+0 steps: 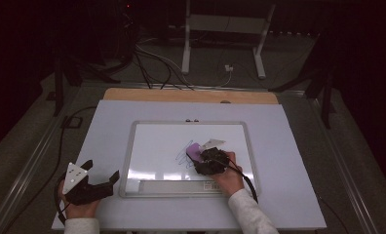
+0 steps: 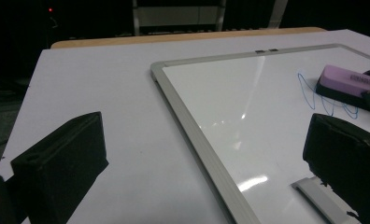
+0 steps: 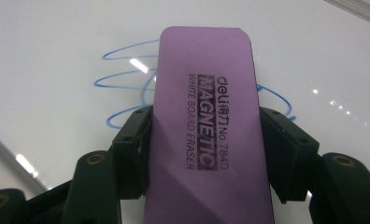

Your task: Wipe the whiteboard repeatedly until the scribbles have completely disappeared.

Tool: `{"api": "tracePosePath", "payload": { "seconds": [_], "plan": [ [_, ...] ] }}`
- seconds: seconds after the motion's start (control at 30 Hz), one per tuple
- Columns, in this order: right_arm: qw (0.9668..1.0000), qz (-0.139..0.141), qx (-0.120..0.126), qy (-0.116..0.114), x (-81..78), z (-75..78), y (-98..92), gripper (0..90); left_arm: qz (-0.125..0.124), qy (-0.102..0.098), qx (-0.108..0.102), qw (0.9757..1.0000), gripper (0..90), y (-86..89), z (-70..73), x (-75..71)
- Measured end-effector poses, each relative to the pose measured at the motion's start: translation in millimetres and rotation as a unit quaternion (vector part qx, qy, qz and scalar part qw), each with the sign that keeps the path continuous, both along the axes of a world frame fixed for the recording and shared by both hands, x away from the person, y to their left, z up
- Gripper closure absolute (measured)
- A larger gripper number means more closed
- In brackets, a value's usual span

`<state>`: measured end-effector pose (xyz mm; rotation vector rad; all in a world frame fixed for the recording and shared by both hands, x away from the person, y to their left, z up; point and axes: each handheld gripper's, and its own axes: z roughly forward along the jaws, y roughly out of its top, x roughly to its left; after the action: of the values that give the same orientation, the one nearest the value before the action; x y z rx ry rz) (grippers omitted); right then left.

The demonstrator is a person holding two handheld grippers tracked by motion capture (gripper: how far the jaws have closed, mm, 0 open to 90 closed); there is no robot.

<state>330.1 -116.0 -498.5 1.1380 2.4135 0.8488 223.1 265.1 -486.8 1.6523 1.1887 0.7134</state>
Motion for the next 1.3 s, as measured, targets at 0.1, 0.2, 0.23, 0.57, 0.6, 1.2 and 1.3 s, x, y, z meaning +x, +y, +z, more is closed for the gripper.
{"api": "tracePosePath", "payload": {
  "seconds": [0.1, 0.2, 0.23, 0.57, 0.6, 1.2, 1.3],
  "plan": [
    [1.0000, 0.001, 0.006, 0.008, 3.5, -0.1, -3.2, 40.7, 0.000, -0.001, 0.000, 1.0000, 0.5, 0.3, 0.3, -0.3],
    [0.9995, -0.031, 0.004, 0.009, 11.3, 0.2, -11.4, 40.7, 0.000, -0.001, 0.000, 1.0000, 0.6, 0.4, 0.3, -0.6],
    [0.9989, -0.045, 0.004, 0.010, 15.3, 0.2, -16.9, 40.7, 0.001, -0.001, 0.000, 1.0000, 0.6, 0.7, 0.3, -0.7],
    [0.9976, -0.068, 0.003, 0.011, 15.4, 0.4, -17.2, 40.7, 0.000, -0.001, 0.002, 1.0000, 0.5, -0.1, 0.1, -0.7],
    [0.9981, -0.060, 0.003, 0.012, 13.3, 0.5, -13.5, 40.7, 0.000, -0.001, 0.002, 1.0000, 0.5, -0.2, 0.1, -0.7],
    [0.9973, -0.071, -0.007, 0.015, 22.7, 1.8, -16.6, 40.7, 0.001, -0.001, 0.000, 1.0000, 0.6, 1.2, 0.1, -1.1],
    [0.9954, -0.094, -0.003, 0.019, 26.8, 1.8, -25.5, 40.7, 0.001, -0.001, 0.000, 1.0000, 0.6, 0.9, 0.1, -1.1]
  ]
}}
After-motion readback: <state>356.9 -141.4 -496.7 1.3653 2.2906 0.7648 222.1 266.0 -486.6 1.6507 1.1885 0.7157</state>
